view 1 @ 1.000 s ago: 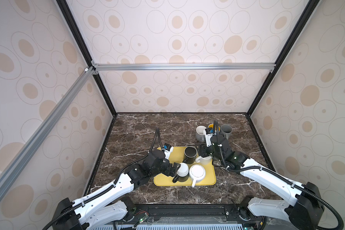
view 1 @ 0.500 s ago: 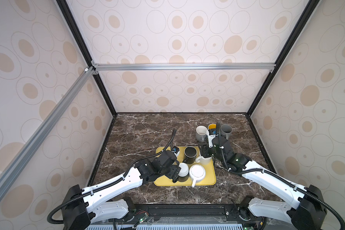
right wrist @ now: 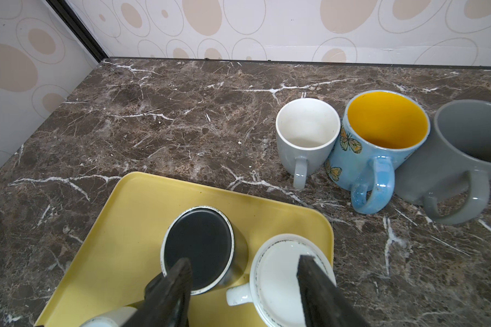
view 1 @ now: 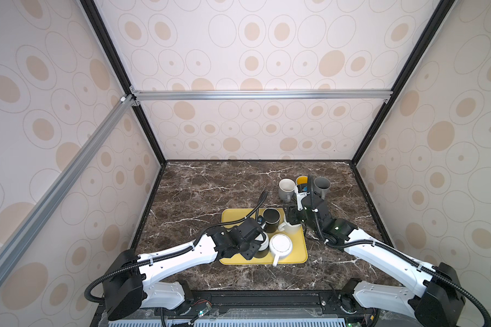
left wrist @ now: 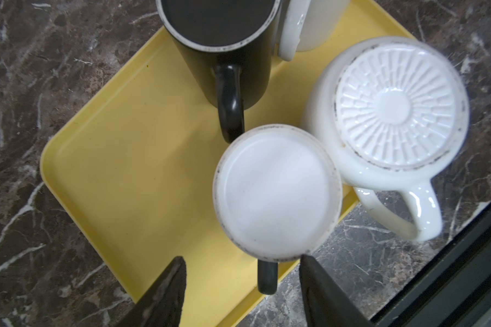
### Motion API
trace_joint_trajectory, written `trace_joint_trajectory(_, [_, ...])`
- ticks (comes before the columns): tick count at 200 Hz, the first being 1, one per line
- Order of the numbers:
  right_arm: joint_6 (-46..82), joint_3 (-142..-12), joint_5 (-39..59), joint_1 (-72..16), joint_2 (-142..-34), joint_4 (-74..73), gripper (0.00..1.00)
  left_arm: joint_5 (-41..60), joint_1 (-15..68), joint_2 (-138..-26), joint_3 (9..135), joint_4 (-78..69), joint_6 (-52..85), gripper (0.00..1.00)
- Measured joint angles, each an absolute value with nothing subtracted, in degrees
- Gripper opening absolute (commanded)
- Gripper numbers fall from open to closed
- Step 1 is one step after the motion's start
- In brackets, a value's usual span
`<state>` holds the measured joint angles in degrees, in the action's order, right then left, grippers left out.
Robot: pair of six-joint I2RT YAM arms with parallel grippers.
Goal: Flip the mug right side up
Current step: 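Close the left gripper on the white mug's base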
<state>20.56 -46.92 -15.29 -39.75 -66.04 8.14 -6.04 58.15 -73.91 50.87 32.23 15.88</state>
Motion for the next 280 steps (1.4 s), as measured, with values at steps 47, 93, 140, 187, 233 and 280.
trace_joint_trajectory(47, [20.78,-46.92,-15.25,-39.72,-66.04,8.16,0.62,-0.91,58.17,-75.50,50.87,32.25,16.03,0.64])
trace_joint_trajectory(93, [21.26,-46.92,-15.22,-39.72,-66.15,8.12,0.62,0.91,58.17,-78.52,50.87,32.23,16.56,0.65])
trace_joint_trajectory(140, [21.78,-46.78,-15.22,-39.51,-66.54,8.05,0.62,1.39,58.17,-81.95,50.11,32.18,17.78,0.63])
trace_joint_trajectory(187, [22.06,-46.30,-15.18,-39.22,-67.05,7.68,0.62,1.43,57.93,-81.97,49.98,31.92,18.59,0.53])
trace_joint_trajectory(233, [22.26,-46.26,-15.16,-39.20,-67.72,7.51,0.62,1.74,57.17,-82.32,49.28,30.89,18.65,0.44])
trace_joint_trajectory(280, [22.31,-46.26,-15.27,-39.13,-68.14,7.70,0.61,1.58,56.31,-82.72,49.08,30.70,18.52,0.36])
